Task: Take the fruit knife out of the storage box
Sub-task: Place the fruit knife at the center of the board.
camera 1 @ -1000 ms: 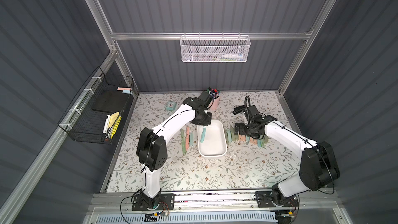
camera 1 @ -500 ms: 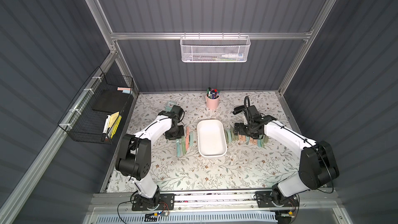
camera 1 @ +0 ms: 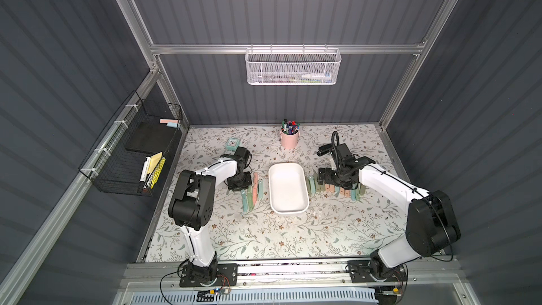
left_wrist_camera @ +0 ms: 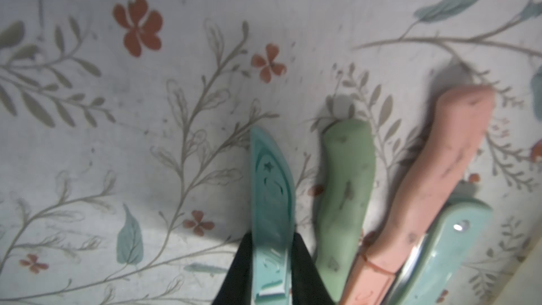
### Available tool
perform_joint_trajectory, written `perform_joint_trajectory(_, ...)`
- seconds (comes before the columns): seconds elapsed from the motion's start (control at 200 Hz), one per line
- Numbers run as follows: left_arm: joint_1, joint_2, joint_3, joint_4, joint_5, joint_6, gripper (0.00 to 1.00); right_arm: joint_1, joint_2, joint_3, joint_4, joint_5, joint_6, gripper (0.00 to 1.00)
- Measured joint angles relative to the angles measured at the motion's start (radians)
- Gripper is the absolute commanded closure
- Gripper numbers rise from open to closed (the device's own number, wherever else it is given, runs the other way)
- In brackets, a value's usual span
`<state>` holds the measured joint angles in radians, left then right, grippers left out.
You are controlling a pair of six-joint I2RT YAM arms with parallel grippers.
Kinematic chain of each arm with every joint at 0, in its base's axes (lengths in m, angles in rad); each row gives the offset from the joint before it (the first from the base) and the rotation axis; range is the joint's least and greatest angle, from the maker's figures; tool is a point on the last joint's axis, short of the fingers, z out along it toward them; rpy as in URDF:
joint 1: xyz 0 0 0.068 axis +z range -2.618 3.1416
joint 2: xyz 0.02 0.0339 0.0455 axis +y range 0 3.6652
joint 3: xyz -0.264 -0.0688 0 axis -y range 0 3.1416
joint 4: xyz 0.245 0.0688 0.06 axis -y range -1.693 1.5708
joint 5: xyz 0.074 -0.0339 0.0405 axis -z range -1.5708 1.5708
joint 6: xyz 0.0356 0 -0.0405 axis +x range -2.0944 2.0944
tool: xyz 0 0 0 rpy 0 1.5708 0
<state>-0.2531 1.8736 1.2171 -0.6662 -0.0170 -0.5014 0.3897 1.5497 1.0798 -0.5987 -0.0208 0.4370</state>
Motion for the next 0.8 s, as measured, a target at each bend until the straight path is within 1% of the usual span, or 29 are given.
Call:
perform_joint_trajectory(0.26,0.001,0.029,0.036,0.042,0.040,0.030,0.81,0.000,0.020,0.002,-0.001,-0.003,0.000,0.01)
perform_joint_trajectory(0.57,0.001,0.027,0.036,0.051,0.058,0.051,0.63,0.001,0.026,0.023,-0.005,-0.003,0.000,0.01)
perform_joint_trajectory(0.8,0.001,0.002,0.036,-0.002,0.048,0.053,0.60,0.006,0.024,0.030,-0.010,-0.003,0.000,0.01)
